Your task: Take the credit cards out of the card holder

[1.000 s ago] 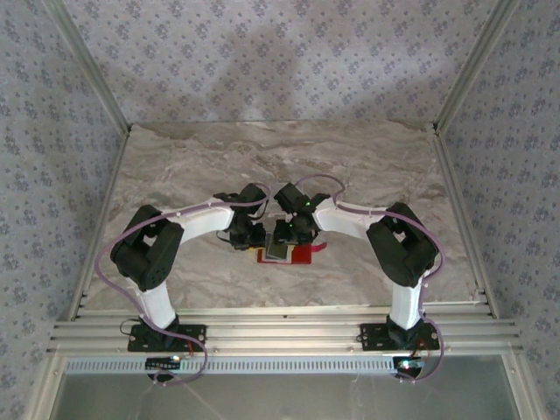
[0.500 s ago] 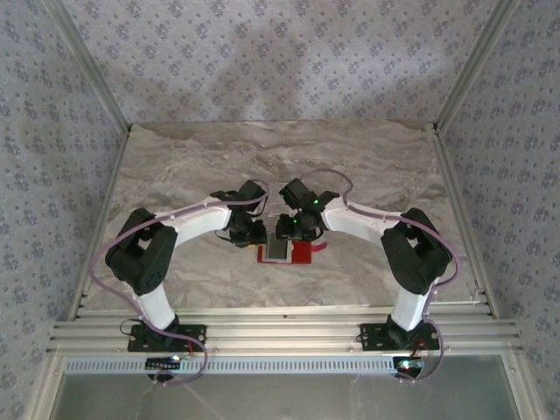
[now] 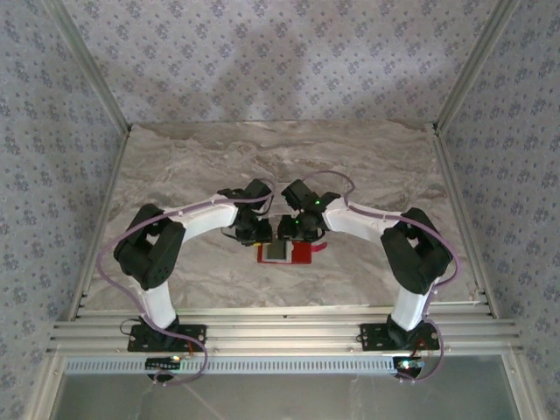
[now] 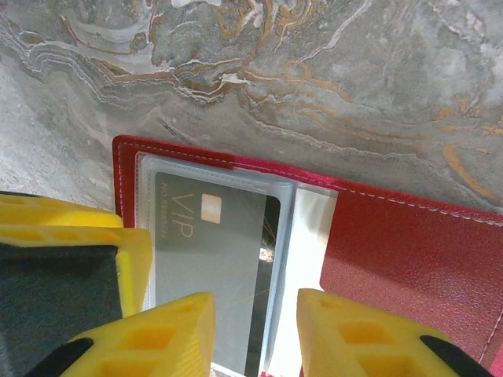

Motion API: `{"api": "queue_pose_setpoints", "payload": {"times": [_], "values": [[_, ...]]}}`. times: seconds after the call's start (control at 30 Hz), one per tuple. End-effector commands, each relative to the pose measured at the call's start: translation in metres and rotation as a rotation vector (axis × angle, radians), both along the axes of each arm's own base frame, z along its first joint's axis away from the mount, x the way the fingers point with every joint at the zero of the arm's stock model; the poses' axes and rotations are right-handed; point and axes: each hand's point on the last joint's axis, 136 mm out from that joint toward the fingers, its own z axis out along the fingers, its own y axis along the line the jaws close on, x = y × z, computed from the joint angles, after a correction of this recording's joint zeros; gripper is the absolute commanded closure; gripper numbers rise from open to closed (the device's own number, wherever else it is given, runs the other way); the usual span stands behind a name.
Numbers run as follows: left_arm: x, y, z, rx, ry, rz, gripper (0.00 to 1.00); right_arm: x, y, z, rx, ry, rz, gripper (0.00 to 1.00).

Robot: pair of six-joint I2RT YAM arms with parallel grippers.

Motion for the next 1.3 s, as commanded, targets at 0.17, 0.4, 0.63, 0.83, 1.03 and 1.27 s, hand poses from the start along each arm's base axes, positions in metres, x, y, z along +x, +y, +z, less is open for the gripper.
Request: {"api": "queue_pose_setpoints", "payload": {"times": [0.17,0.4,0.63,0.83,1.03,1.27], "values": [[-0.009,0.006,-0.014,0.041,0.036,-0.015,0.76,-0.004,0.003,0.003,0.022,0.018,-0.005,0.65],[-0.011,0.009,-0.016,0.051,0.038,-0.014,0.80,-0.004,0.018,-0.001,0.093,0.058,0.004,0.65],[-0.011,0.009,-0.017,0.048,0.039,-0.011,0.80,-0.006,0.020,-0.014,0.090,0.087,0.002,0.65],[-0.011,0.009,-0.014,0.043,0.033,-0.010,0.80,-0.008,0.015,-0.027,0.057,0.099,-0.004,0.65],[-0.011,0.010,-0.011,0.044,0.027,-0.006,0.79,-0.010,0.005,-0.036,-0.008,0.097,-0.005,0.65],[-0.011,0.011,-0.010,0.047,0.023,-0.005,0.78,-0.006,-0.006,-0.026,-0.079,0.045,-0.003,0.65]]}}
